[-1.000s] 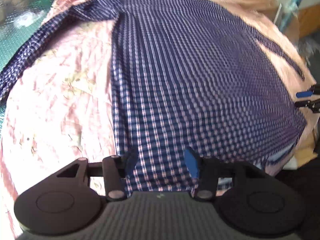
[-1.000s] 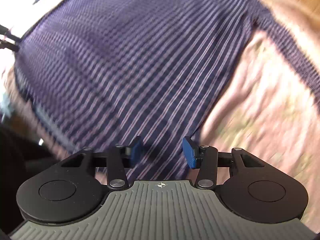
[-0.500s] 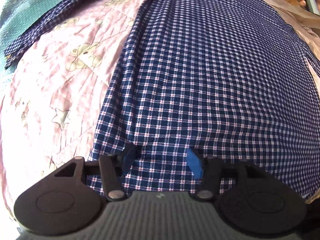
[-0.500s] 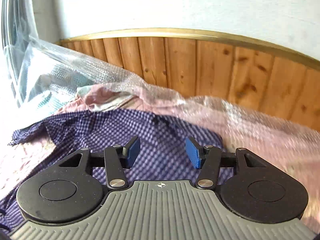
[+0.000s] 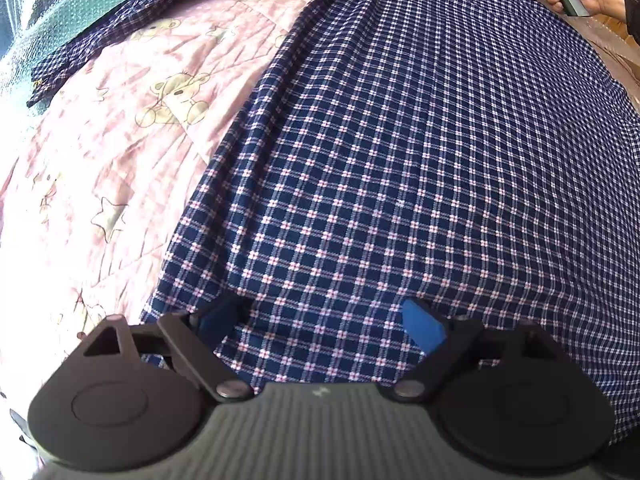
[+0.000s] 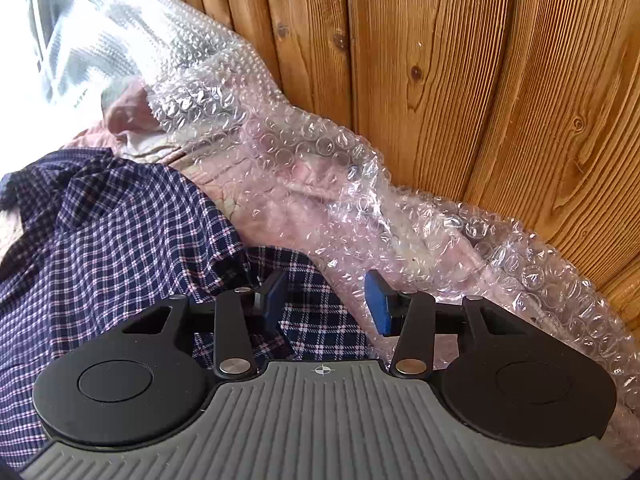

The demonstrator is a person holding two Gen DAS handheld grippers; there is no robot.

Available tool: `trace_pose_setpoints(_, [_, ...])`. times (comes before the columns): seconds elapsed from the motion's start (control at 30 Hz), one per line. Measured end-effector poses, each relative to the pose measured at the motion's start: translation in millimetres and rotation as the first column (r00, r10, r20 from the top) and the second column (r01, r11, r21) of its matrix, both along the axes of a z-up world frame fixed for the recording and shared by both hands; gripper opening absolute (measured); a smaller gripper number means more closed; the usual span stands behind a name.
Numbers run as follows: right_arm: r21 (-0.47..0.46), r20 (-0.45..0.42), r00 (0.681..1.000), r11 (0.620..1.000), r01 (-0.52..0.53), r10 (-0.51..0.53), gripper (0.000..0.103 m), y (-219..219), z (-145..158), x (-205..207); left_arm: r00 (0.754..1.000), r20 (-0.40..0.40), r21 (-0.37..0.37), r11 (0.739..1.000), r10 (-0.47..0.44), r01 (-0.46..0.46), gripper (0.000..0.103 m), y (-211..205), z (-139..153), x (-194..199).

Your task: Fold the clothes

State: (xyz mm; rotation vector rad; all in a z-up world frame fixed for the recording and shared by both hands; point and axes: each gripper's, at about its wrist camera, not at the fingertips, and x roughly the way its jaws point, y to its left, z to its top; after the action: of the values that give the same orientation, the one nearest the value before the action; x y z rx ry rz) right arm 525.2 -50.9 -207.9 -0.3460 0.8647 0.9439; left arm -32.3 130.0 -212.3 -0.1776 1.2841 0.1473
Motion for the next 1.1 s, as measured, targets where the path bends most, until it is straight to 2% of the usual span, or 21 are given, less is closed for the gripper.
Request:
trace_pose_setpoints(0.07, [0.008, -0.006, 0.999, 0.999, -0.033, 0.033, 0.036, 1, 0, -3, 1.000, -0.009, 0.002, 1.000, 0.007, -0.007, 0.090, -1, 0, 3])
trace_pose_setpoints(0.3, [0.013, -0.025, 0.997, 0.997, -0.073, 0.073, 0.037, 0, -4, -1, 0.999, -0.041, 0.012, 1.000, 0.002, -0.002, 0.091, -5, -2, 12])
trace_pose_setpoints(0.33, [0.000, -0.014, 0.996, 0.996, -0.088, 0.088, 0.028, 1, -3, -3, 0.999, -0.044, 0.015, 1.000, 0.002, -0.001, 0.091, -6, -3, 14])
trace_pose_setpoints(0.37, [-0.009, -0.003, 0.995, 0.995, -0.100, 0.100, 0.012, 1, -1, -5, 0.999, -0.046, 0.017, 1.000, 0.001, 0.000, 0.091, -7, -3, 15])
trace_pose_setpoints(0.43, [-0.002, 0.030, 0.996, 0.996, -0.088, 0.088, 0.002, -5, 6, -7, 0.999, -0.049, 0.022, 1.000, 0.000, 0.001, 0.091, -9, -4, 16])
trace_pose_setpoints(0.47, [0.011, 0.046, 0.996, 0.997, -0.073, 0.072, 0.000, -10, 9, -7, 0.999, -0.049, 0.023, 1.000, 0.000, 0.001, 0.091, -10, -4, 17])
trace_pose_setpoints(0.63, [0.034, 0.130, 0.991, 0.999, 0.025, -0.029, 0.000, -30, 16, -12, 0.999, -0.047, 0.031, 1.000, -0.002, 0.003, 0.093, -14, -6, 20])
trace_pose_setpoints(0.73, [-0.031, 0.207, 0.975, 0.995, 0.094, -0.086, 0.000, -28, 9, -14, 0.999, -0.047, 0.037, 0.999, -0.004, 0.006, 0.095, -17, -7, 22])
trace_pose_setpoints(0.87, [-0.058, 0.209, 0.971, 0.990, 0.132, -0.117, 0.000, -28, 7, -14, 0.999, -0.048, 0.036, 0.999, 0.001, 0.000, 0.095, -20, -7, 22])
trace_pose_setpoints(0.93, [0.015, 0.179, 0.974, 0.991, 0.136, -0.137, 0.001, -34, 21, -14, 0.999, -0.043, 0.038, 0.999, 0.005, -0.003, 0.095, -22, -7, 20])
trace_pose_setpoints(1.0, [0.102, 0.140, 0.977, 0.984, 0.146, -0.159, 0.012, -38, 36, -13, 0.999, -0.034, 0.039, 0.999, 0.009, -0.008, 0.095, -24, -7, 18])
trace_pose_setpoints(1.1, [0.184, 0.106, 0.986, 0.977, 0.109, -0.129, 0.015, -30, 47, -17, 1.000, -0.027, 0.040, 0.999, 0.016, -0.015, 0.096, -27, -7, 18])
